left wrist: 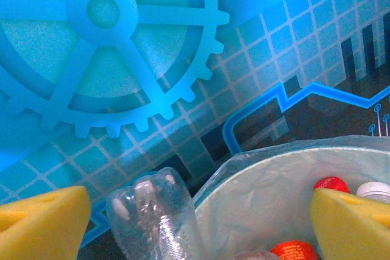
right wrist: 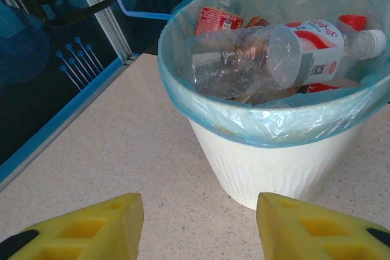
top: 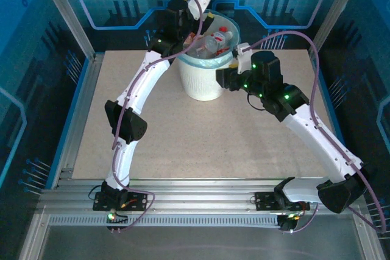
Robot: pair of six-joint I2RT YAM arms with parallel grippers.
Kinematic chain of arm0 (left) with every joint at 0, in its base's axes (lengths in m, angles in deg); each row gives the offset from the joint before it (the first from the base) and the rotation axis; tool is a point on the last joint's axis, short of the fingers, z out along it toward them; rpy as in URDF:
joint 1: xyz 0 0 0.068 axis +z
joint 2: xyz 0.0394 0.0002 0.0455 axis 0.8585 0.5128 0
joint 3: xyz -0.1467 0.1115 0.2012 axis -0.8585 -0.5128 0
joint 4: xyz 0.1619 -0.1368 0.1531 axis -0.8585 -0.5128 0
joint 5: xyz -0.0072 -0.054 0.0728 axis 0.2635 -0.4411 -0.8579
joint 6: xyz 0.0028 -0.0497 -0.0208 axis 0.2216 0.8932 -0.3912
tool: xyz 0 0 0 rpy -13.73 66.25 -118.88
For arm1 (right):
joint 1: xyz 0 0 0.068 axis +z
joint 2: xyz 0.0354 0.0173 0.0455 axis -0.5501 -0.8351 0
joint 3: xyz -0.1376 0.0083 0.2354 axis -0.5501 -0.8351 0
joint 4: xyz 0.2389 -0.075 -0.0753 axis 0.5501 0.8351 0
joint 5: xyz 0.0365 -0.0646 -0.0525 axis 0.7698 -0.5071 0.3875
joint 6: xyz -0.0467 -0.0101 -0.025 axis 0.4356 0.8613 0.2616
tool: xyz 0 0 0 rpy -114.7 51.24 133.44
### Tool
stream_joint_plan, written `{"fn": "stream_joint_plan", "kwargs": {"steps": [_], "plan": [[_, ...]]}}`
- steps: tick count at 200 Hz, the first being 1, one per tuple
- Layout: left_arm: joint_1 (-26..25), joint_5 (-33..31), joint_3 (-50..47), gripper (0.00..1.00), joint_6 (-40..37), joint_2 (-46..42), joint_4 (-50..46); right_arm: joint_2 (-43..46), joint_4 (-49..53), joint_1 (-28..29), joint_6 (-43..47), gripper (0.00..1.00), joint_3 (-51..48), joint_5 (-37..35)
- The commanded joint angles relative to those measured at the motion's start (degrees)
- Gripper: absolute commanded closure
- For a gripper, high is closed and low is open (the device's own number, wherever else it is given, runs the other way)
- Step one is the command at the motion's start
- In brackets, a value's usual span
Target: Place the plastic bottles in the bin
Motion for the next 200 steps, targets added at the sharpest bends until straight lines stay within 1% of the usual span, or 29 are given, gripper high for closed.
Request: {"fn": "stream_joint_plan", "kwargs": {"steps": [1, 16, 36, 50, 61, 77, 85, 99, 109, 120, 132, 150, 162, 179, 200], "plan": [[-0.5, -1.8, -0.3, 0.10, 1.6, -3.4, 1.4, 1.3, 0.9, -0.9, 0.5, 0.47, 2.6, -1.6], [-0.4, -4.3, 0.5, 0.15, 2.8, -3.0, 0.2, 1.3, 1.1, -1.1, 0.3, 0.47, 2.8, -1.6], [0.7, -8.1, 3.0, 0.20, 7.9, -1.9, -3.3, 1.6, 1.3, -1.1, 0.1, 0.47, 2.4, -1.7], [2.4, -9.2, 4.9, 0.20, 14.2, -1.2, -6.3, 1.6, 1.5, -1.1, -0.3, 0.47, 2.2, -1.7], [4.2, -8.6, 5.8, 0.20, 22.1, -1.1, -9.1, 1.5, 1.7, -1.2, -0.5, 0.47, 2.2, -1.4], [6.8, -6.1, 5.4, 0.20, 32.6, -2.0, -12.9, 1.2, 1.8, -1.1, -0.7, 0.47, 2.3, -1.2], [7.7, -4.4, 4.3, 0.20, 36.7, -2.8, -13.9, 0.7, 2.4, -1.1, -0.9, 0.47, 2.8, -1.3], [9.4, -0.1, 1.3, 0.20, 41.9, -4.5, -13.1, -0.2, 3.2, -1.1, -0.9, 0.47, 4.0, -1.0], [10.9, 2.4, 0.4, 0.23, 45.6, -5.1, -12.7, -0.9, 3.4, -1.2, -1.0, 0.46, 4.6, -0.5], [12.5, 4.3, 0.9, 0.26, 49.4, -4.2, -13.1, -1.3, 3.4, -1.2, -1.5, 0.46, 5.0, 0.0], [14.2, 7.2, 2.0, 0.27, 53.2, -2.5, -13.1, -1.6, 3.1, -1.2, -2.1, 0.46, 4.8, 0.6], [16.2, 15.2, 3.9, 0.27, 59.5, 0.9, -10.5, -1.7, 2.8, -1.1, -2.8, 0.46, 4.2, 1.1], [16.8, 18.6, 6.4, 0.27, 62.1, 3.6, -8.8, -1.7, 3.0, -1.1, -3.2, 0.46, 3.9, 1.2], [16.6, 19.2, 11.2, 0.27, 63.6, 7.6, -9.1, -1.6, 3.3, -1.1, -3.4, 0.46, 3.5, 1.2], [16.6, 22.6, 10.3, 0.27, 66.4, 9.8, -3.2, -1.1, 3.2, -1.1, -3.5, 0.46, 2.6, 0.9]]}}
